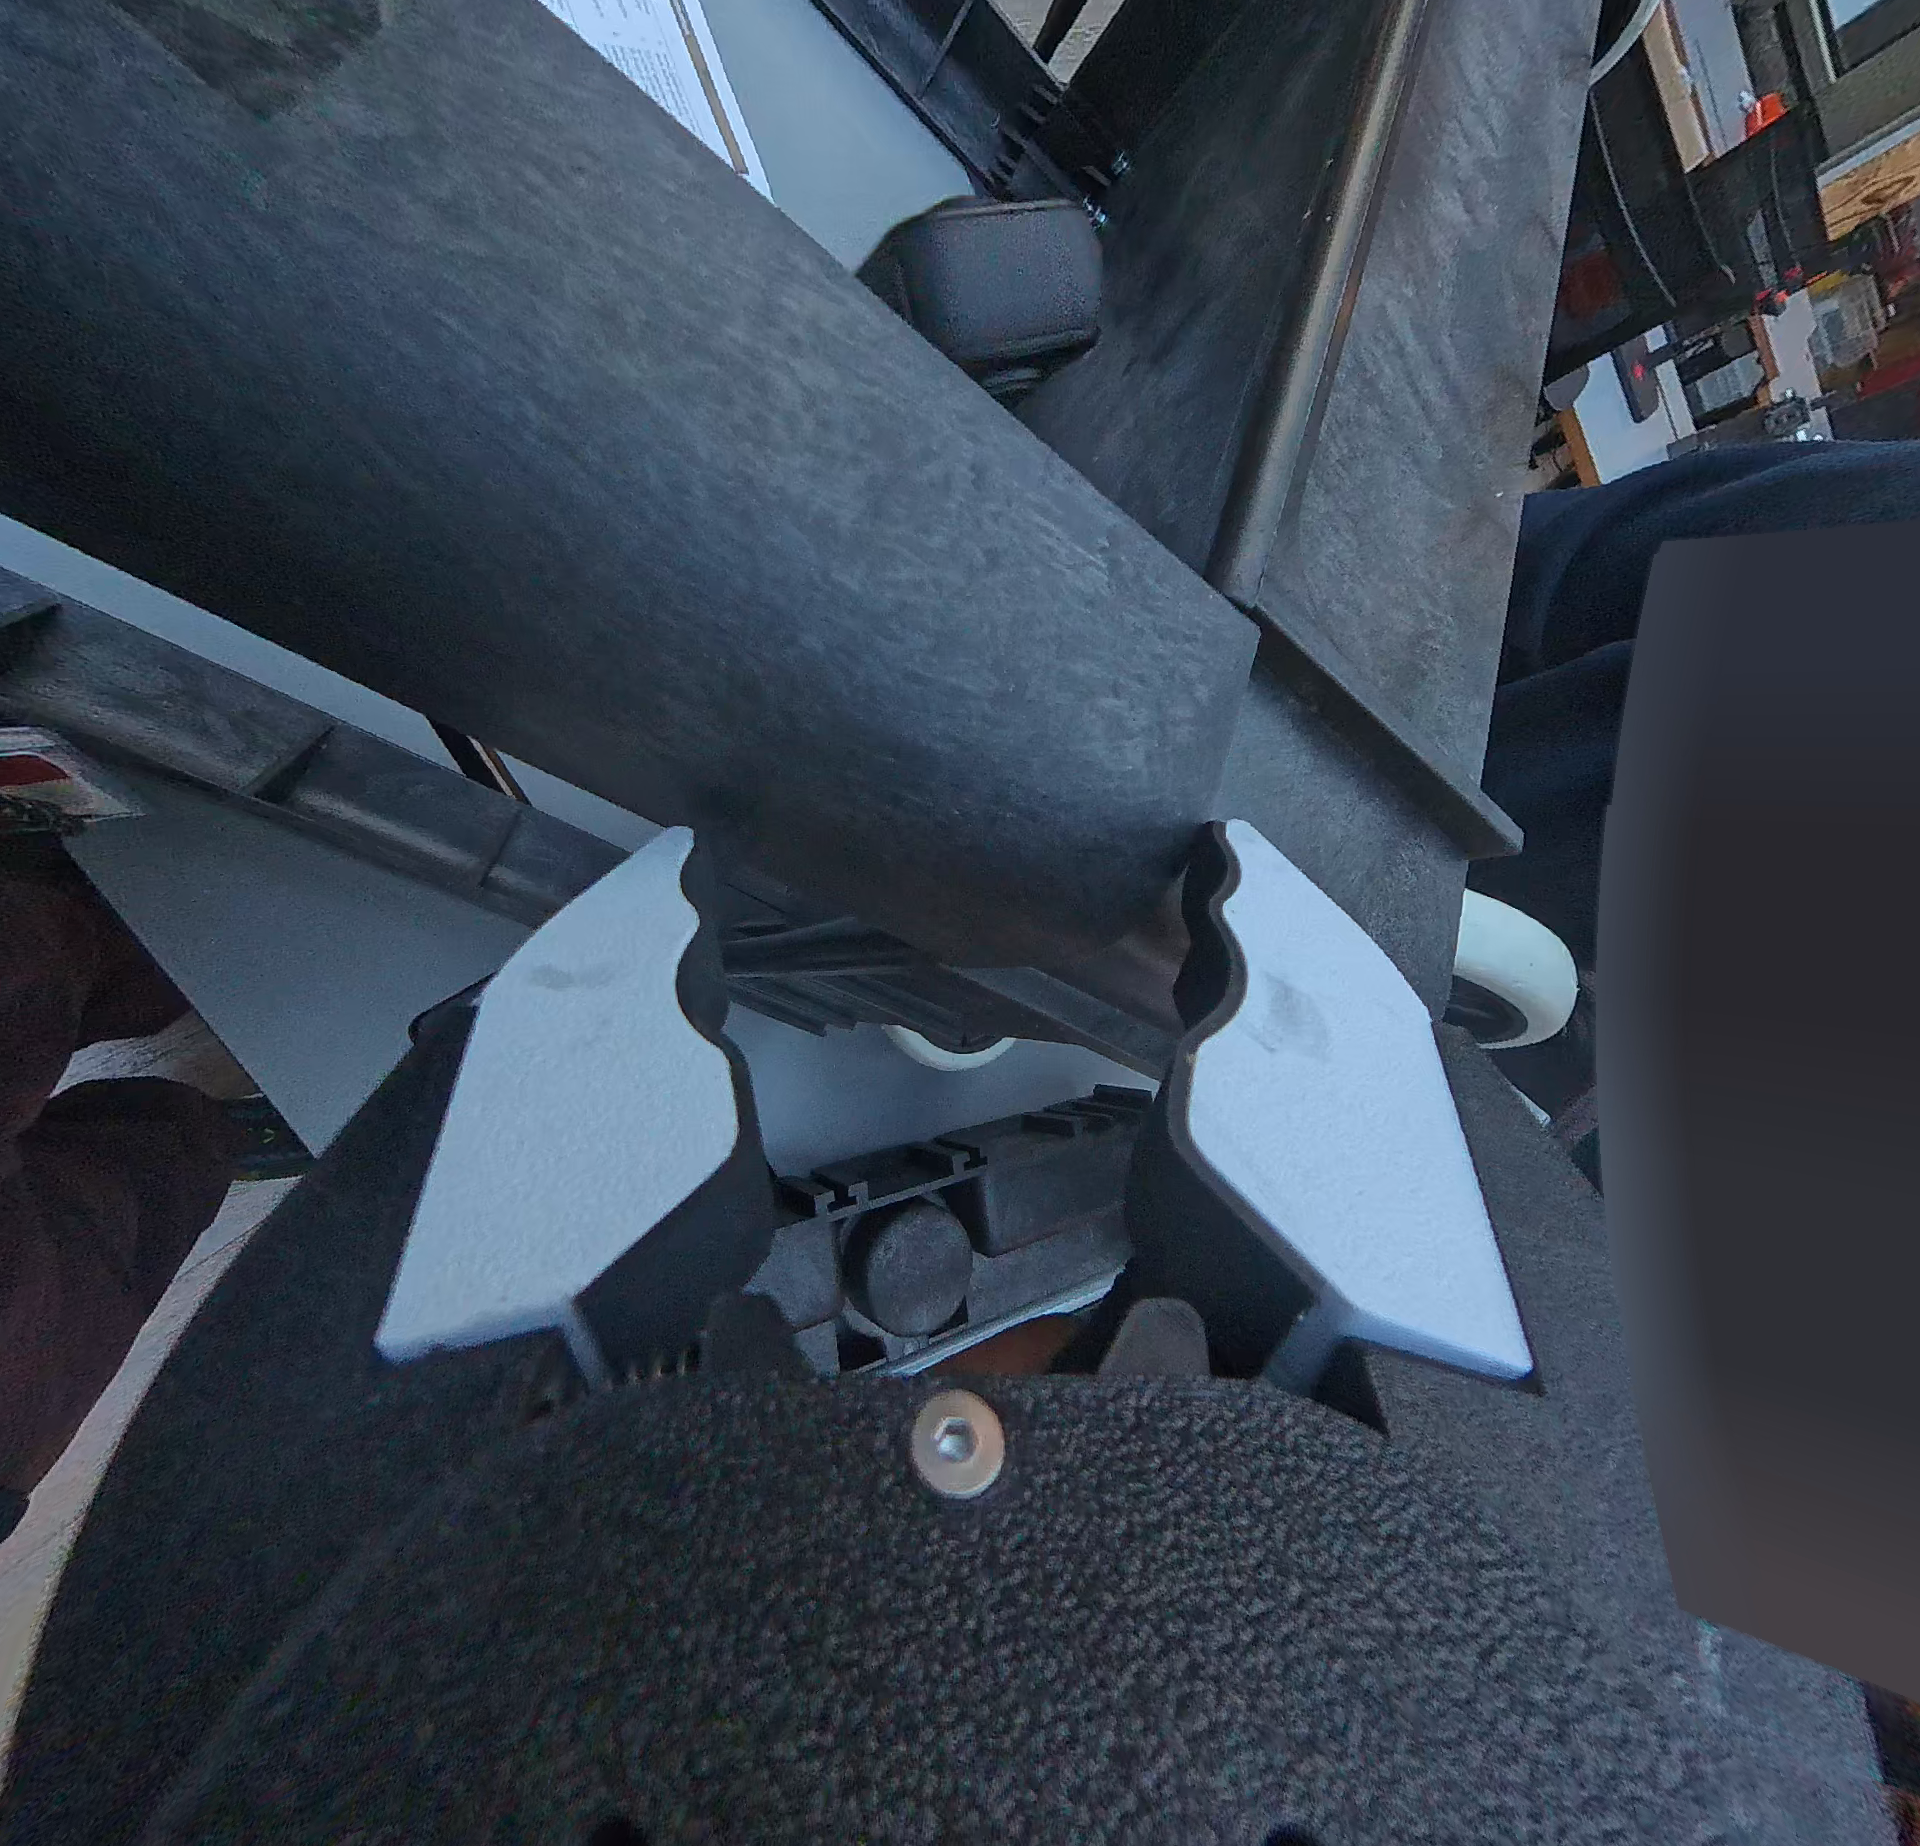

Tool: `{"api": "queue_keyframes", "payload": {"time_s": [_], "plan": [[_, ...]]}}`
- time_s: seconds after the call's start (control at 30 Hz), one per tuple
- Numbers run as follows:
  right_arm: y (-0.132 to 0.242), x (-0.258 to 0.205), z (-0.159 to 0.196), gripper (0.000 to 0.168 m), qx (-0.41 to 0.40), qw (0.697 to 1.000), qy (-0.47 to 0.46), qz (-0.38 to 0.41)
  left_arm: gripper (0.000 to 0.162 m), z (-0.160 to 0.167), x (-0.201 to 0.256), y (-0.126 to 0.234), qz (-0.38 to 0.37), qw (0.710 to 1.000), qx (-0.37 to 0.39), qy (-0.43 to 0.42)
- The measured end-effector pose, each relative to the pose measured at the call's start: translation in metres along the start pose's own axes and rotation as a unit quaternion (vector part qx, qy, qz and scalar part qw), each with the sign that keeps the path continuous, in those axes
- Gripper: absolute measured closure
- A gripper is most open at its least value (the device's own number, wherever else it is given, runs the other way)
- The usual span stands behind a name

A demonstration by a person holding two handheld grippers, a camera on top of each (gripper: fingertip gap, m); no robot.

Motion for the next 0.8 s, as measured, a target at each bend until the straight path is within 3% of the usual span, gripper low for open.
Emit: {"api": "queue_keyframes", "payload": {"time_s": [0.13, 0.33, 0.53, 0.8], "plan": [[0.000, 0.001, 0.000, 0.080, -0.003, 1.000, 0.006, 0.000, 0.162, 0.004, -0.010, 0.001, 0.064, 0.994, 0.032, 0.084], [0.000, 0.001, -0.001, 0.082, -0.011, 1.000, 0.013, 0.004, 0.162, 0.014, -0.022, -0.002, 0.164, 0.946, 0.086, 0.267], [0.000, 0.001, -0.001, 0.082, -0.012, 1.000, 0.015, 0.006, 0.162, 0.023, -0.023, -0.005, 0.190, 0.897, 0.109, 0.385], [-0.001, 0.000, 0.000, 0.081, -0.017, 0.999, 0.024, 0.013, 0.162, 0.026, -0.023, -0.005, 0.184, 0.858, 0.107, 0.467]]}}
Point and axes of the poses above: each gripper's, where its closed fingertips meet, y back along the fingers, z out of its underside, x = y × z across the jaws, the point moved 9 cm from there along y, back along the fingers, and after that the axes turned 2 degrees about x, right-handed, at the moved point
